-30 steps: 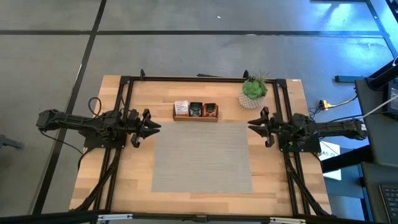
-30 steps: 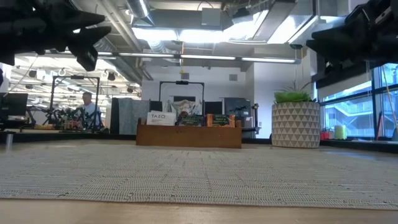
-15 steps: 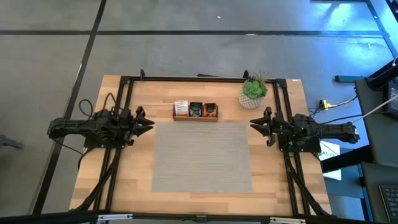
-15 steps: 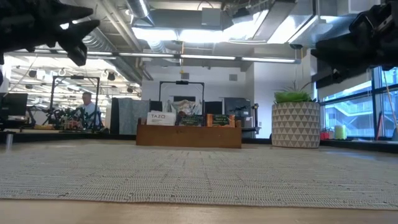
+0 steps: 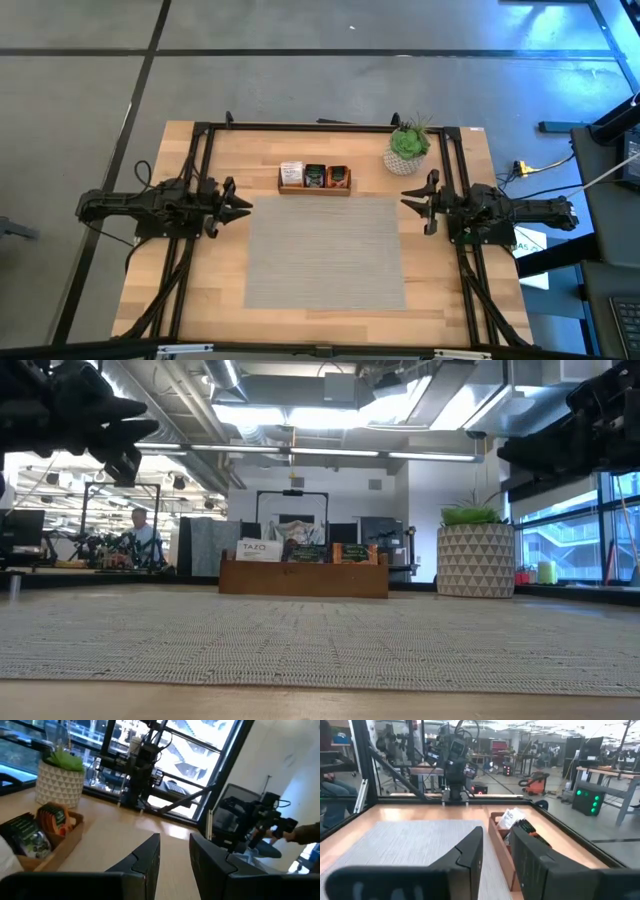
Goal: Pick & Place Tea
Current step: Return to Home Position
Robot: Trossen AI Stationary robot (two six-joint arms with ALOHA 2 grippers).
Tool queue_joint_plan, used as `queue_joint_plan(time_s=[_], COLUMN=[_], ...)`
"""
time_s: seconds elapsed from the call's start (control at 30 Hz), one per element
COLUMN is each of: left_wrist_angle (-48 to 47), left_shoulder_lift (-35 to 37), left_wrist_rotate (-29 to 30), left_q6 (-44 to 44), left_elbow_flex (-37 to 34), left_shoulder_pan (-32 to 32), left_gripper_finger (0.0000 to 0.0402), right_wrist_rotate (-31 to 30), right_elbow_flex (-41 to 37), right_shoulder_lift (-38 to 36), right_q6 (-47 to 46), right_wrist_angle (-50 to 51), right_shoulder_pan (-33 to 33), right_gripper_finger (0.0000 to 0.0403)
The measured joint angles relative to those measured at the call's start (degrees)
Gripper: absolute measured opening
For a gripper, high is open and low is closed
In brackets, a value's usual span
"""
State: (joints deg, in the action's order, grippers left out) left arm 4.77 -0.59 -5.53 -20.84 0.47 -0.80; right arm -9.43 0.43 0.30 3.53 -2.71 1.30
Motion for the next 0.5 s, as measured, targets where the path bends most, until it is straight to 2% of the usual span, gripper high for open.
queue_joint_plan(time_s=[0.5], left_wrist_angle=[-0.13], left_shoulder_lift=[-0.03], left_wrist_rotate=[0.51], left_q6=[0.07], left_elbow_flex=[0.01], left_shoulder_pan=[0.0], left_gripper_finger=[0.0103], right_wrist_rotate=[-0.02], right_elbow_flex=[0.0], right_shoulder_lift=[0.0], right_q6=[-0.18], right_wrist_angle=[-0.05], right_shoulder_pan=[0.0], right_gripper_finger=[0.0102])
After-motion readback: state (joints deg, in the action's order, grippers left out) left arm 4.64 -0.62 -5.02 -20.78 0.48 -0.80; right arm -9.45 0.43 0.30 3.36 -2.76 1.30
